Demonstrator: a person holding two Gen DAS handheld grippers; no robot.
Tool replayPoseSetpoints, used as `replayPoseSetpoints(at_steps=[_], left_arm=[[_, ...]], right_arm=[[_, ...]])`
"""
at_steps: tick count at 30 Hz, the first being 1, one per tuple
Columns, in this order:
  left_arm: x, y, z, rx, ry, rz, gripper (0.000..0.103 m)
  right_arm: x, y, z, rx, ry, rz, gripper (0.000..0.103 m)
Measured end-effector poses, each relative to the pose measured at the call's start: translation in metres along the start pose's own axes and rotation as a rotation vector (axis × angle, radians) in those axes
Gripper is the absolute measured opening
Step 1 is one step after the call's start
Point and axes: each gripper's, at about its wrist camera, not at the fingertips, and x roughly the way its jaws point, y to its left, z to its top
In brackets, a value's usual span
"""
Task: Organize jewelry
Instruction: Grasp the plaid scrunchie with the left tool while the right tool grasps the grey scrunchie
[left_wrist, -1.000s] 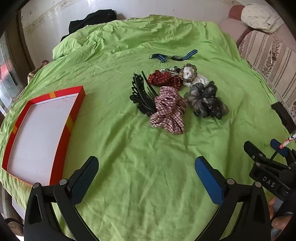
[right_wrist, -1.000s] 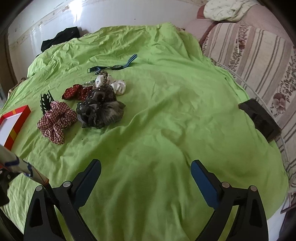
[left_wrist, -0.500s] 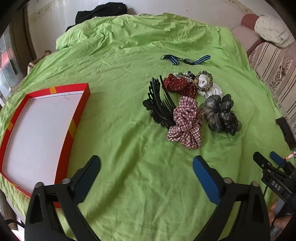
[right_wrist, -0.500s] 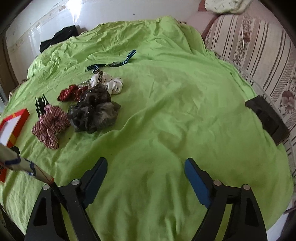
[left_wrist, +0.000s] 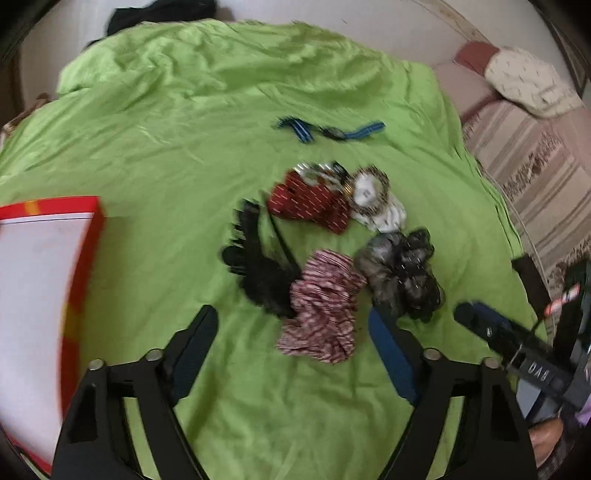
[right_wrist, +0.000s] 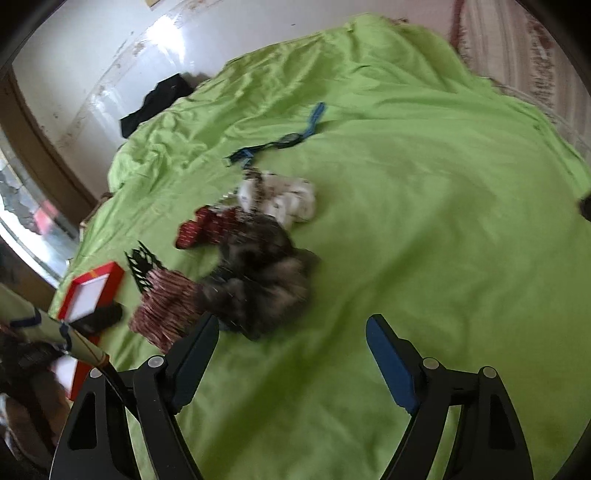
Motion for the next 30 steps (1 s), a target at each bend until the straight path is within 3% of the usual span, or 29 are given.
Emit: replayPoseSetpoints(at_steps=[6, 8, 10, 11, 13, 15, 16, 19, 30], left_arm=[[0.034, -0.011, -0.001, 0.022, 0.051, -0.012, 0.074], [0.042, -0.014, -0.001, 0.026, 0.065, -0.013, 0.065], [0.05, -0.018, -0.003, 0.031, 0.083, 0.006, 0.038], [0.052, -0.018, -0.003, 0.031, 0.084, 0.021, 0.032], [0.052, -0.019, -0.005, 0.027, 0.076, 0.039, 0.02], [0.047, -0.019, -0.006, 0.018, 0.079, 0.028, 0.012], [0.044, -0.019, -0.007, 0.018, 0.078, 0.026, 0.011], [0.029, -0.023, -0.011, 0.028, 0.057, 0.029, 0.009], [-0.05, -0.016, -0.024, -0.005, -0.034, -0.022, 0.009]], right_arm=[[0.028, 0.011, 0.018, -0.022, 0.022, 0.021, 0.085], [0.037, 0.012, 0.02, -0.02, 0.041, 0.034, 0.082], [0.045, 0.013, 0.02, -0.023, 0.056, 0.034, 0.078], [0.051, 0.016, 0.02, -0.028, 0.065, 0.032, 0.075], [0.059, 0.017, 0.018, -0.026, 0.09, 0.04, 0.045], [0.061, 0.018, 0.017, -0.018, 0.099, 0.059, 0.029], [0.058, 0.018, 0.016, -0.018, 0.092, 0.06, 0.022], [0.046, 0.022, 0.016, -0.021, 0.073, 0.067, 0.015], [-0.014, 0.042, 0.011, -0.024, 0.002, 0.089, 0.013]])
